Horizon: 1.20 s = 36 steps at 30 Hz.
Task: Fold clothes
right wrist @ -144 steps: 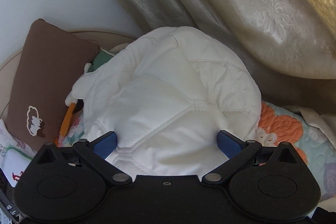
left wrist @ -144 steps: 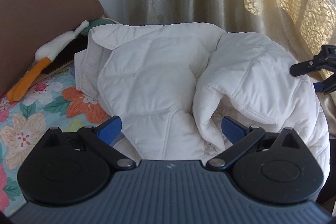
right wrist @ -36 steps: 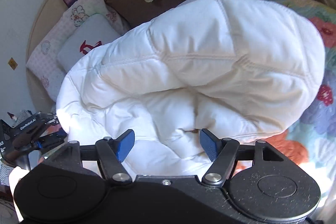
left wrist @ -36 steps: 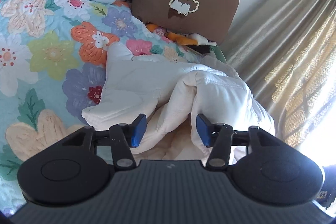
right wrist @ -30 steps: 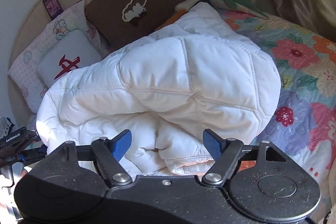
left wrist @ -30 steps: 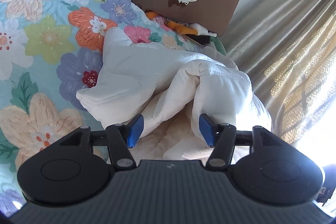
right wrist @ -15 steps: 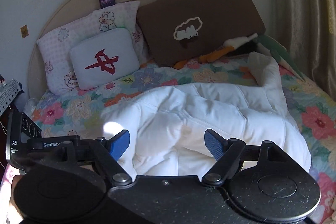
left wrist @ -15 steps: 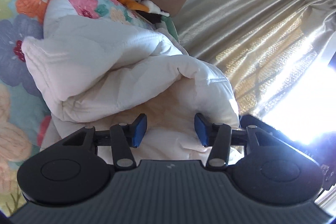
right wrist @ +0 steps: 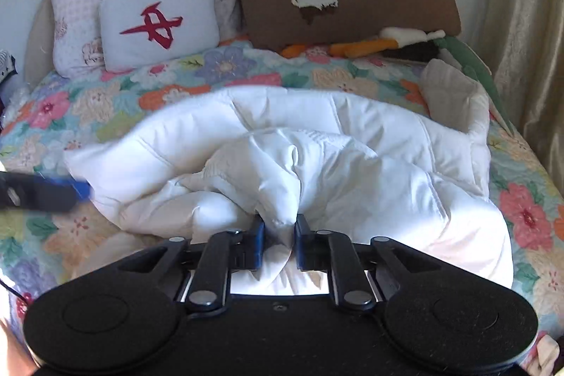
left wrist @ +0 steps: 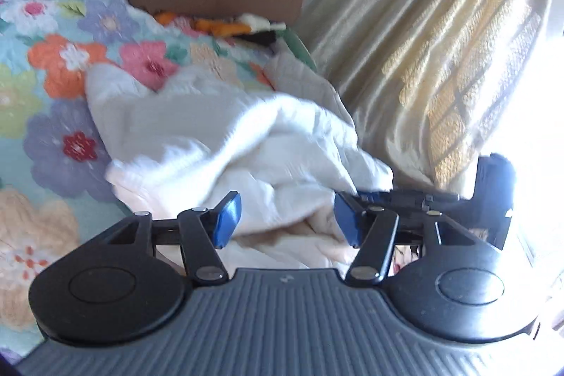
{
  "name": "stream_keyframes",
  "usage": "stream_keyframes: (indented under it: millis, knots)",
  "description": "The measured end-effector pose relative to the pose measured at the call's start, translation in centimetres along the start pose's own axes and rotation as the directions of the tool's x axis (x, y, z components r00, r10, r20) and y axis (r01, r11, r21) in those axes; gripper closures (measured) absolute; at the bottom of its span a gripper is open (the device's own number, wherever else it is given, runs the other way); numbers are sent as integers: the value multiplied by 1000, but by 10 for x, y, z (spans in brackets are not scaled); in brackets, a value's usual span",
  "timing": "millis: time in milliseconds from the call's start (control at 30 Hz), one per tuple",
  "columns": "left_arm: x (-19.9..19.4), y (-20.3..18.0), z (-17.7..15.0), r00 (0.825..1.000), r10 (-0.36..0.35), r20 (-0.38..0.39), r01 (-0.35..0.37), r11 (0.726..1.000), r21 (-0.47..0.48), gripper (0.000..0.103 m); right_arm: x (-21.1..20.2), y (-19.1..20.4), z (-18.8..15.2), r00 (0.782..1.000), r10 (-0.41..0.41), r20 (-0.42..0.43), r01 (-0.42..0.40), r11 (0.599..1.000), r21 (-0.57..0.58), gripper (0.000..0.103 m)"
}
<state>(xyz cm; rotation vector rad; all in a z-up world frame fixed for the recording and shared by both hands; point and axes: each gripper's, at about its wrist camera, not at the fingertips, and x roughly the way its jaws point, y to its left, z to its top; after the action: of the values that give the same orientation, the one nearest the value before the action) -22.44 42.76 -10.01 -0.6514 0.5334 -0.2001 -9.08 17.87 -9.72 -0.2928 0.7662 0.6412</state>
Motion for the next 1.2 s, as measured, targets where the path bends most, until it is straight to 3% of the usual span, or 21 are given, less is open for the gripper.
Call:
stream_keyframes:
  millis: [100,200,300,433,500,567,667,767,867,933,967,1000,1067,1200]
  knots:
    - [-4,21,2,997,51,51,-47,996,-79,36,0,-19,-18,999,-24,-42,26,999,43,90]
    - [12,35,0,993,116,5,-114,981,-156,35,-1,-29,-34,996,-56,-67,59,997,39,90]
    - [27,31,-3,992,121,-42,-126,981,-149,28,3,-37,-41,994,-58,-96,64,996,56,90]
    - [44,22,-8,991,135,20,-132,985,-114,12,16,-34,-49,992,-44,-121,50,998,49,90]
    - [55,23,-9,993,122,2,-121,988,-96,17,19,-28,-56,992,-41,-119,46,998,39,89]
    - [63,19,-8,993,108,-56,-110,993,-35,72,16,-22,-62,994,-37,-106,40,999,30,87]
    - [53,14,-8,994,111,-18,-111,994,-13,86,3,-19,-63,996,-39,-81,42,998,40,84]
    - [41,13,-7,997,76,26,-75,997,-28,89,-19,-11,-55,997,-56,-52,58,997,42,82]
    - [34,11,-6,997,52,58,-50,998,-25,89,-47,14,-41,994,-104,33,106,992,-73,73]
    - [31,11,-5,997,15,75,-13,999,-32,89,-66,32,-36,988,-92,120,109,984,-138,48]
    - [30,13,-5,996,-13,86,17,999,-46,89,-74,42,-33,984,-63,164,90,982,-167,30]
    - [30,15,-5,995,-45,94,51,997,-65,89,-81,51,-29,979,-33,202,74,977,-199,20]
    - [29,19,-4,987,-111,116,123,987,-99,89,-84,71,-21,970,13,243,56,960,-275,16]
    - [24,20,-7,969,-200,143,215,972,-99,89,-50,101,-19,975,-12,220,99,916,-389,16]
